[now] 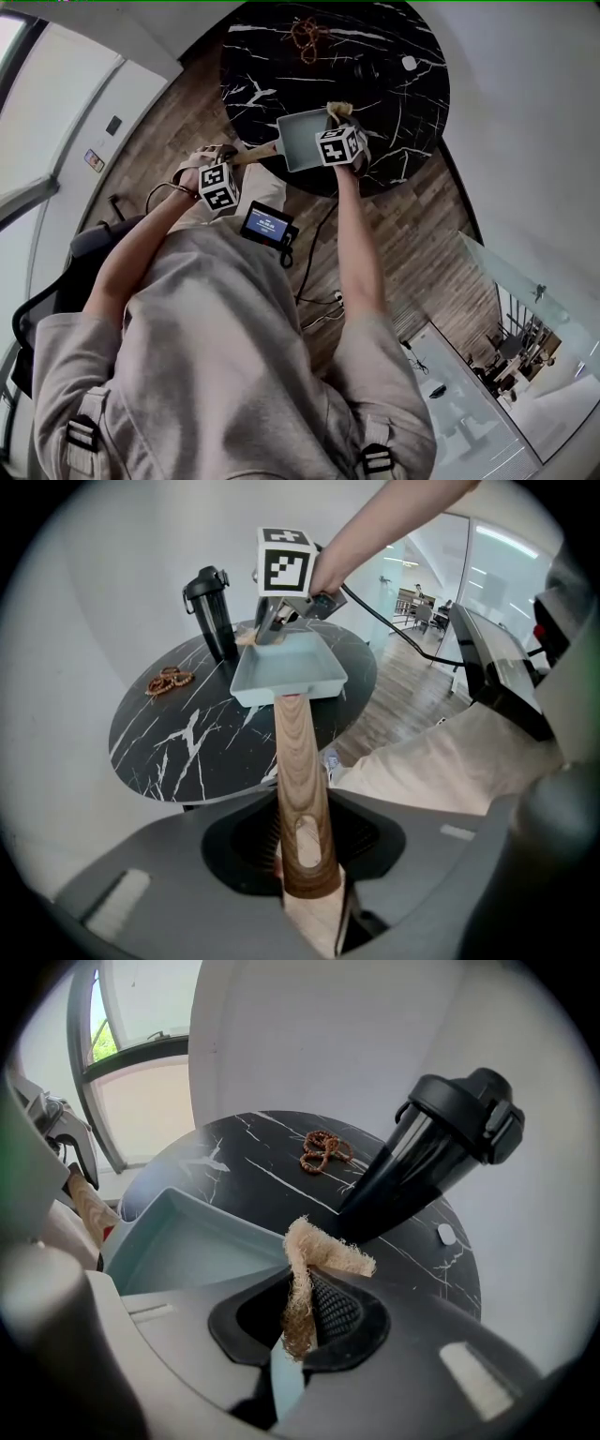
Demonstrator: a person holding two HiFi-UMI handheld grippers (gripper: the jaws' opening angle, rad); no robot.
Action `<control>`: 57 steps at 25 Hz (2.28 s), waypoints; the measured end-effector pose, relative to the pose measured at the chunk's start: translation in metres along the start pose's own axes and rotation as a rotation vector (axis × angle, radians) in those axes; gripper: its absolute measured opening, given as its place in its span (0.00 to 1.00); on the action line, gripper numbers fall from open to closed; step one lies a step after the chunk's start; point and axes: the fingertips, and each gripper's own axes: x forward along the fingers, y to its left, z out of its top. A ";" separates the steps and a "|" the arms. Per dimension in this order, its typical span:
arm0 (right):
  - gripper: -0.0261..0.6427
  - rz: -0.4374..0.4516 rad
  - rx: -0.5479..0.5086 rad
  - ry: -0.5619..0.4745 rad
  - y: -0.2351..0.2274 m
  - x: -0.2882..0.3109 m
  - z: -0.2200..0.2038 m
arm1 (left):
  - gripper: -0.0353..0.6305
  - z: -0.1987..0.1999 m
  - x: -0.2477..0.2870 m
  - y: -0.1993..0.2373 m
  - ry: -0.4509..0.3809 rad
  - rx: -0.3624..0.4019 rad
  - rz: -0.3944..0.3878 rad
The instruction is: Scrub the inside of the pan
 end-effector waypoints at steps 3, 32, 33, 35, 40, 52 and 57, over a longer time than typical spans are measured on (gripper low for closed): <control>0.11 -0.001 0.022 0.018 0.002 0.004 -0.004 | 0.23 0.001 -0.001 0.001 -0.002 -0.007 -0.003; 0.10 0.298 0.330 0.099 0.072 0.004 -0.015 | 0.22 -0.004 0.002 0.001 0.022 -0.043 -0.012; 0.10 0.303 0.335 0.096 0.077 0.003 -0.014 | 0.22 -0.004 0.002 0.001 0.023 -0.045 -0.012; 0.10 0.314 0.342 0.092 0.085 0.002 -0.012 | 0.22 -0.005 0.003 0.001 0.027 -0.046 -0.012; 0.10 0.373 0.384 0.095 0.101 0.001 -0.007 | 0.22 -0.005 0.004 0.002 0.029 -0.050 -0.010; 0.10 0.591 0.673 0.102 0.134 0.000 0.002 | 0.22 -0.005 0.006 0.002 0.041 -0.051 -0.008; 0.10 0.647 0.700 0.110 0.136 0.000 0.005 | 0.22 -0.005 0.005 0.001 0.046 -0.053 -0.012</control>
